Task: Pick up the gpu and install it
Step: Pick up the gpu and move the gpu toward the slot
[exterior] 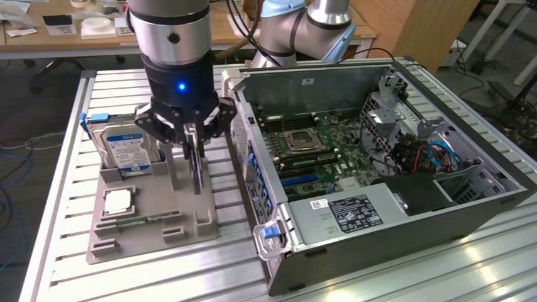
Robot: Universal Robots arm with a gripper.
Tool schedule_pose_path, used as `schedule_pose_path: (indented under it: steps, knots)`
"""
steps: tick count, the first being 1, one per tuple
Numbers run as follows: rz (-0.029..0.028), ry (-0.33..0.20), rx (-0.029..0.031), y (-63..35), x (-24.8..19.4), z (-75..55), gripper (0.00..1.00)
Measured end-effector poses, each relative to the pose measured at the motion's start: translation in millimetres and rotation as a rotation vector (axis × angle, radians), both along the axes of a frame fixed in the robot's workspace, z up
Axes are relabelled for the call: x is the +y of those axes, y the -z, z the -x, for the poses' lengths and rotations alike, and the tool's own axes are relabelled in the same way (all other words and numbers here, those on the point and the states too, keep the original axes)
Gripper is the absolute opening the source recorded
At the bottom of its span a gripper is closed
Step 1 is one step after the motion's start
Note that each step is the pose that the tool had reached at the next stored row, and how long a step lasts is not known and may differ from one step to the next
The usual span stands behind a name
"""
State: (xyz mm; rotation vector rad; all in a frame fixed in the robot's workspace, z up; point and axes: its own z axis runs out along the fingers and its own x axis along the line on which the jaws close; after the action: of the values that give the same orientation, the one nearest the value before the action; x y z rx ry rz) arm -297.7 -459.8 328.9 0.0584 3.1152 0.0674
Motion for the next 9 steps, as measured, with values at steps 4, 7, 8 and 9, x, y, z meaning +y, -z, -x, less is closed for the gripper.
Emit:
schedule_pose_path:
  steps: [4,7,8,9]
  knots:
    - [0.0,0.0,-0.0001,-6.0,0.0,0.0,0.27]
    - [0.0,0.0,-0.0001,-10.1,0.0,0.0,0.27]
    - [0.0,0.0,-0.0001,-11.4,0.0,0.0,0.27]
    - [0.0,0.0,0.0,-12.6,0.0,0.0,0.27]
